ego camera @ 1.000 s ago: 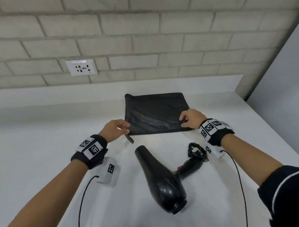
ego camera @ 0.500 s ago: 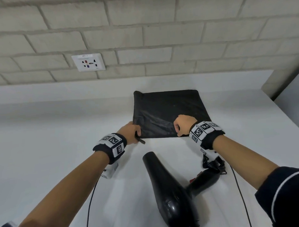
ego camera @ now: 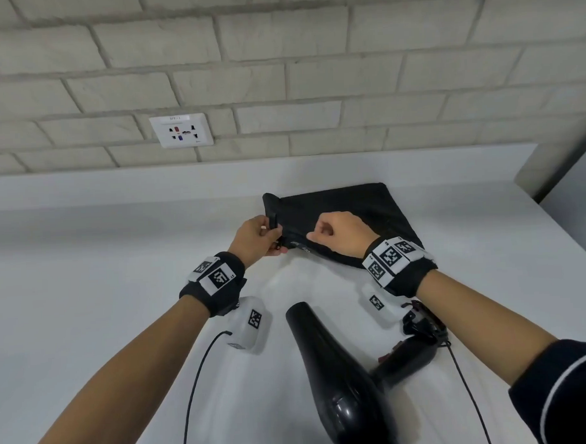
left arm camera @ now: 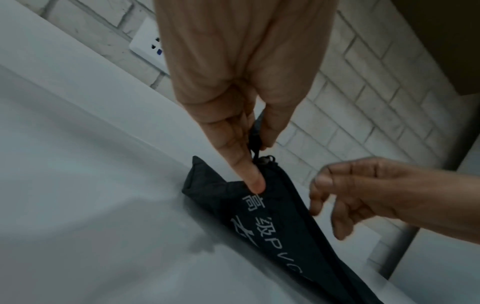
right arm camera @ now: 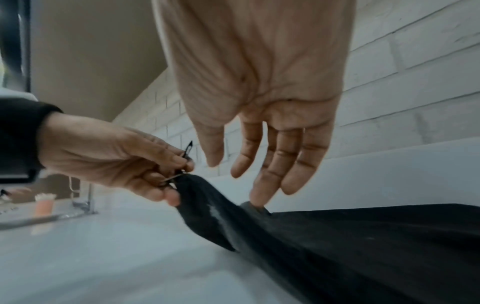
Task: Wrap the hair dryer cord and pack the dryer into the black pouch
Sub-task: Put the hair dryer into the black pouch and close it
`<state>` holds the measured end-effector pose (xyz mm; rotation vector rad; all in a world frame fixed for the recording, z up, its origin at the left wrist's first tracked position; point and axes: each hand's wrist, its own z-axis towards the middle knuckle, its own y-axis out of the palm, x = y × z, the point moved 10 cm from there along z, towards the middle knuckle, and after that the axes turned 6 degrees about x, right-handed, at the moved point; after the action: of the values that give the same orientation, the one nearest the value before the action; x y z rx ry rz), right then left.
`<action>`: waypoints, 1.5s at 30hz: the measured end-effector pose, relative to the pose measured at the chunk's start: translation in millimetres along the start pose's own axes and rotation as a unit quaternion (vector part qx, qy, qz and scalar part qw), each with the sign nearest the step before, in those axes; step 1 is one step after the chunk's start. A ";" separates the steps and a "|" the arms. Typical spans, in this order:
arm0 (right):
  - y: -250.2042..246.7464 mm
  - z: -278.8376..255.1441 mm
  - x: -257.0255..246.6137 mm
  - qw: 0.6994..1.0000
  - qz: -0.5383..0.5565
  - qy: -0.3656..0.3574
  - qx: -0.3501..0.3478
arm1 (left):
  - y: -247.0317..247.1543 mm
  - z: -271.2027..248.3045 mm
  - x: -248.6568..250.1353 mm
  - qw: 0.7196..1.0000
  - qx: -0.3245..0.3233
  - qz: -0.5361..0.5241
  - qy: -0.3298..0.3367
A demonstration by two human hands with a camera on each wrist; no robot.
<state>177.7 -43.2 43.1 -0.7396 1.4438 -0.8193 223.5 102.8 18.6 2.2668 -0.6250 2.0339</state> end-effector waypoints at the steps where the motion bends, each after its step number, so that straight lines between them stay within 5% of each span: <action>1: -1.3 -1.9 -9.5 0.999 0.029 -0.012 0.010 | 1.8 -2.8 4.7 1.000 0.000 -0.009 0.006; 8: -4.7 -15.6 -33.5 0.995 0.079 -0.020 0.053 | 0.2 -19.6 20.7 0.998 0.032 -0.062 0.010; 17: -2.7 -13.5 -20.1 0.984 0.130 0.051 0.114 | 7.2 -37.7 18.3 0.987 0.029 -0.160 -0.019; 38: 1.7 -21.6 -20.7 0.971 0.204 0.085 0.090 | 4.0 -37.5 17.7 0.995 0.054 -0.070 0.038; 45: -16.2 -23.6 5.7 0.980 0.123 0.127 0.095 | -30.8 -25.1 10.2 0.980 0.141 -0.137 0.004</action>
<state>153.4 -55.5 53.4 -0.3114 1.6198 -0.8656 210.1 135.6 39.4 2.3270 -0.0155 2.1016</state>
